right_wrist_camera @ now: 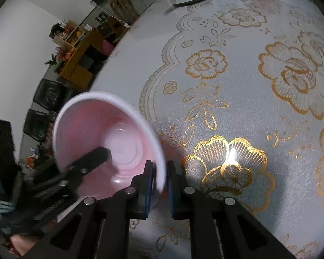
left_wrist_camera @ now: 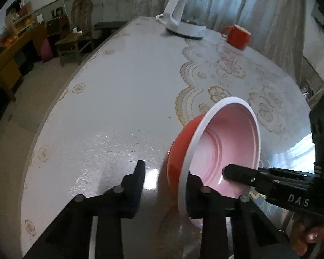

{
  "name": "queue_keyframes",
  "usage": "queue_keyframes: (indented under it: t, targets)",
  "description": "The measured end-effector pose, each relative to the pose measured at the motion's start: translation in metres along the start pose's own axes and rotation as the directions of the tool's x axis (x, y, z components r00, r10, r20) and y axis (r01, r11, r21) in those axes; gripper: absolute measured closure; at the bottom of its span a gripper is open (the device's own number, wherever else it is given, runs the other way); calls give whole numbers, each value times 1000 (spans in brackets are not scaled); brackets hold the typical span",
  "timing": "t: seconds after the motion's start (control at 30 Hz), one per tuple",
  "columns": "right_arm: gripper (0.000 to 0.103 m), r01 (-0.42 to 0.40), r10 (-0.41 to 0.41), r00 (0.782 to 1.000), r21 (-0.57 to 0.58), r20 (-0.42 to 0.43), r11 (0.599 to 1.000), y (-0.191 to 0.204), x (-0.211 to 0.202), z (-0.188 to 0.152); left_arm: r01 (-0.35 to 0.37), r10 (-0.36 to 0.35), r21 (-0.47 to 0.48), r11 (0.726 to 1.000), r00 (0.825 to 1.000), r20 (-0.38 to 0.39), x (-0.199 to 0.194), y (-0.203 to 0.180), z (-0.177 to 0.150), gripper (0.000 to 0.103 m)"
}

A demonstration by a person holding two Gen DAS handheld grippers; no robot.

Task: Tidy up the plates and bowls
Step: 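Move both grippers to the rim of the pink-and-red bowl and grasp it, then carry the pink-and-red bowl with both grippers over the steel basin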

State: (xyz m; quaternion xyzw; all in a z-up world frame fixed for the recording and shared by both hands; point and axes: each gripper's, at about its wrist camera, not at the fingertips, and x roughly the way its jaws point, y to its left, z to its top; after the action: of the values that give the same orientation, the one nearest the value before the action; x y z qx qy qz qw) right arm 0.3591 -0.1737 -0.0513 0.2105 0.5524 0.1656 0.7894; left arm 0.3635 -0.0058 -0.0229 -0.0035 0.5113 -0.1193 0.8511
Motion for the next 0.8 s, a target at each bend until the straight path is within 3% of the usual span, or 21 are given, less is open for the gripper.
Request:
queue_keyframes:
  t: [0.13, 0.4, 0.57, 0.8]
  targets:
    - [92, 10, -10, 1000, -13, -2, 1000, -2, -3, -6, -14, 14, 35, 999, 1000, 23, -8, -7, -6, 92]
    - [91, 56, -49, 996, -90, 77, 994, 18, -29, -19, 38, -40, 28, 999, 994, 103, -38, -9, -15, 95]
    - [91, 104, -81, 981, -125, 179, 987, 34, -57, -34, 50, -56, 38, 998, 983, 173, -63, -16, -28, 95]
    - [91, 113, -71, 965, -154, 253, 982, 55, -88, -62, 98, -96, 2, 995, 965, 246, -93, -16, -50, 95]
